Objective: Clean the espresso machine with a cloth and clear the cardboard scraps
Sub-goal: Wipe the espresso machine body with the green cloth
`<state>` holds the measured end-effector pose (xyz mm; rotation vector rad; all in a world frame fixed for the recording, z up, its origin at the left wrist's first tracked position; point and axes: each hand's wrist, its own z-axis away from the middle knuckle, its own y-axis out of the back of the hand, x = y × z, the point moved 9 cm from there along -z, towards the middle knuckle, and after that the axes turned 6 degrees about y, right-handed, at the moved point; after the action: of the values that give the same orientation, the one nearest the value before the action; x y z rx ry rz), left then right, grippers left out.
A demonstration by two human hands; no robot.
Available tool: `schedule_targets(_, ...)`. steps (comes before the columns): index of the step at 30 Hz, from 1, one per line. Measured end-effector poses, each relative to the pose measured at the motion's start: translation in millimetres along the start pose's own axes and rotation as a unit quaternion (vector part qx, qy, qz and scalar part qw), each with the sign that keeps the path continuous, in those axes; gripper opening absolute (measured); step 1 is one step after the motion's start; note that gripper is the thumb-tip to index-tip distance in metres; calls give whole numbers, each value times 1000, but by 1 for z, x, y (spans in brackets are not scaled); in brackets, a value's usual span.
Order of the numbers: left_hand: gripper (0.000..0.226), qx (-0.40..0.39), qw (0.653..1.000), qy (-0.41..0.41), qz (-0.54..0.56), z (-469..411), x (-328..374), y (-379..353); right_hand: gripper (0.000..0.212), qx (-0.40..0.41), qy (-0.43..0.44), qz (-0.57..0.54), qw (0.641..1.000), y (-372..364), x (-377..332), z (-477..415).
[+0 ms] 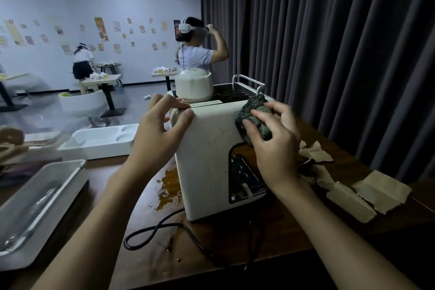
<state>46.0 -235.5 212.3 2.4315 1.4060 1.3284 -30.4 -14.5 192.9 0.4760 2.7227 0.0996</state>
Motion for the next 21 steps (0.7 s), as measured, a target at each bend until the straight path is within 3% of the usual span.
schedule_targets(7, 24, -10, 1000, -1, 15, -1, -6, 1, 21, 107, -57, 32, 992, 6, 5, 9)
schedule_targets(12, 21, 3, 1000, -3, 18, -1, -7, -1, 33, 38, 44, 34, 998, -22, -20, 28)
schedule_targets(15, 25, 3, 1000, -5, 20, 0, -7, -1, 32, 20, 88, 89, 992, -15, -12, 25)
schedule_targets(17, 27, 3, 1000, -2, 21, 1, -6, -2, 32, 16, 91, 126, 988, -9, -1, 22)
schedule_targets(21, 26, -8, 1000, 3, 13, 1, -5, -2, 33, 18, 25, 73, 997, -1, 22, 14)
